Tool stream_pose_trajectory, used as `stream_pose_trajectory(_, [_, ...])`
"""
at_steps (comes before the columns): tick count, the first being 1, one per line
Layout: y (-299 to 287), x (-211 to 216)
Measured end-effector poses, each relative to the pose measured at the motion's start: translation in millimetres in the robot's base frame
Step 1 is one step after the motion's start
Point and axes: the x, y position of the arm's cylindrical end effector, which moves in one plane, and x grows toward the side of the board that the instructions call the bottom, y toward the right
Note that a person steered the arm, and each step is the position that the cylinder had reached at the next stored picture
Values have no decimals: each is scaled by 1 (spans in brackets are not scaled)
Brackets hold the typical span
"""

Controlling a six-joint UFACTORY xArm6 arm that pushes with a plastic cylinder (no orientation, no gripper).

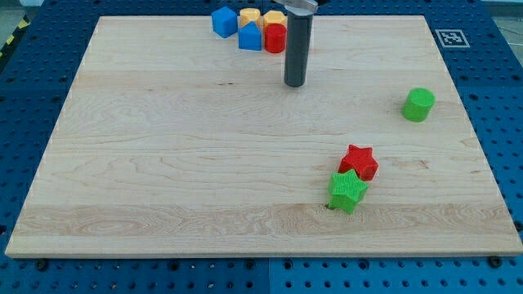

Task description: Slightly touch the red star

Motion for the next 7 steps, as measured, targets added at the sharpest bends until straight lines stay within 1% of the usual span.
stream_pose_trajectory(1, [26, 3])
stream_pose_trajectory(2, [39, 7])
stream_pose_trajectory(3, [54, 22])
stream_pose_trajectory(4, [59, 31])
stream_pose_trajectory(7, [69, 82])
